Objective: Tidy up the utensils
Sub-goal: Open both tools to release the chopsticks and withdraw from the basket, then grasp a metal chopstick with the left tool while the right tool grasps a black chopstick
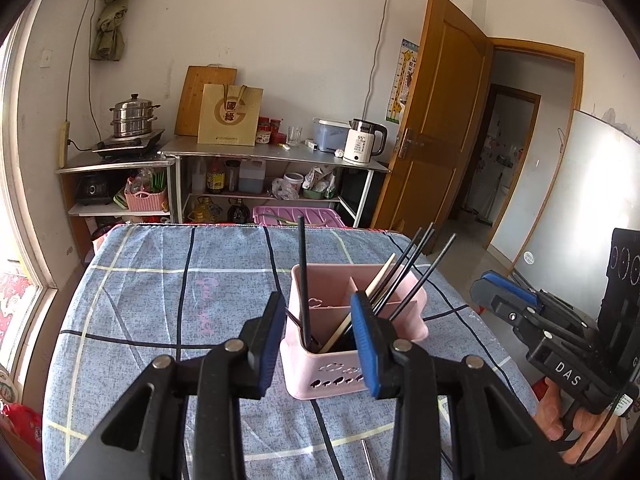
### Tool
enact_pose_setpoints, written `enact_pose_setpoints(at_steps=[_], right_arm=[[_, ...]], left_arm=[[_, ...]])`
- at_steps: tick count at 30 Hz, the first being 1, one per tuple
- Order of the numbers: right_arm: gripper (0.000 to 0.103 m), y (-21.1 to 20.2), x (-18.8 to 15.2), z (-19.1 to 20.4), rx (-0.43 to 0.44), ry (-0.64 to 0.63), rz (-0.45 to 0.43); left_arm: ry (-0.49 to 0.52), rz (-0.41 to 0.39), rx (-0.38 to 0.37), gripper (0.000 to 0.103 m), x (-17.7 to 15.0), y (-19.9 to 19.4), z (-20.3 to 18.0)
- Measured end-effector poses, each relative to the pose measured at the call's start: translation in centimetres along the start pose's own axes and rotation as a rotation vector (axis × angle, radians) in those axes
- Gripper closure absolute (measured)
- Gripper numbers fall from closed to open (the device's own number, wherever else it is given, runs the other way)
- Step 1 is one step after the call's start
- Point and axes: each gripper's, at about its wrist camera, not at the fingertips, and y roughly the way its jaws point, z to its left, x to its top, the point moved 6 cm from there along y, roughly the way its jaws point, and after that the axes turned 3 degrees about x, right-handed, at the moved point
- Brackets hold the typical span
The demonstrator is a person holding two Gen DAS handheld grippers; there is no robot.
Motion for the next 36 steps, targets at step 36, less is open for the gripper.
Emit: enact_pose_setpoints(at_steps=[36], right_arm=[[0.068,-6.4,-11.4,0.5,-0.027,-0.012,0.084]], left_arm=[[0.048,0.105,-0.020,0.064,-14.6,-3.7,-4.2]])
